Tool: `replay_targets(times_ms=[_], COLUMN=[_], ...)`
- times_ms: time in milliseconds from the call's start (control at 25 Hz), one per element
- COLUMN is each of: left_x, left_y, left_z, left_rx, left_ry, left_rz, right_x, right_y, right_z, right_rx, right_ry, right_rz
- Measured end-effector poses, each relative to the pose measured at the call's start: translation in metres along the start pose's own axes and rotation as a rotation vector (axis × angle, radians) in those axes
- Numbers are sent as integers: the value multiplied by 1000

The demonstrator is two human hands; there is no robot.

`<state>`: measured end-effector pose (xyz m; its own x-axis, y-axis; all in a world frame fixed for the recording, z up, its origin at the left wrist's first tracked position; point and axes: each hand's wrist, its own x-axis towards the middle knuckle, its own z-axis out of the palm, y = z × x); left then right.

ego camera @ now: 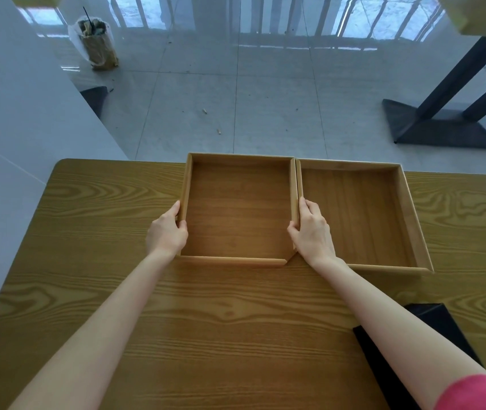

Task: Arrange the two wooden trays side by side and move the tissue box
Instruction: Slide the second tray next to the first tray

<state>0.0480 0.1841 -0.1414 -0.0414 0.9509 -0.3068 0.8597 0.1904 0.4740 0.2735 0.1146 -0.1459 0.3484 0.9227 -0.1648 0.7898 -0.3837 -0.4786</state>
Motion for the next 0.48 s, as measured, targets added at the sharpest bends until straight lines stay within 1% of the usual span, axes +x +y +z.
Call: replay_targets(times_ms=[320,480], left_x=[0,-1], left_y=[-2,-2], left_z=[1,-3], left_rx=[24,27], left_ry=[-27,-61], left_rz=[12,28], right_x=[0,0], right_y=[-2,-2], right_z=[-1,-5], right_rx=[-11,-95], right_ry=[-44,-124], right_rz=[13,19])
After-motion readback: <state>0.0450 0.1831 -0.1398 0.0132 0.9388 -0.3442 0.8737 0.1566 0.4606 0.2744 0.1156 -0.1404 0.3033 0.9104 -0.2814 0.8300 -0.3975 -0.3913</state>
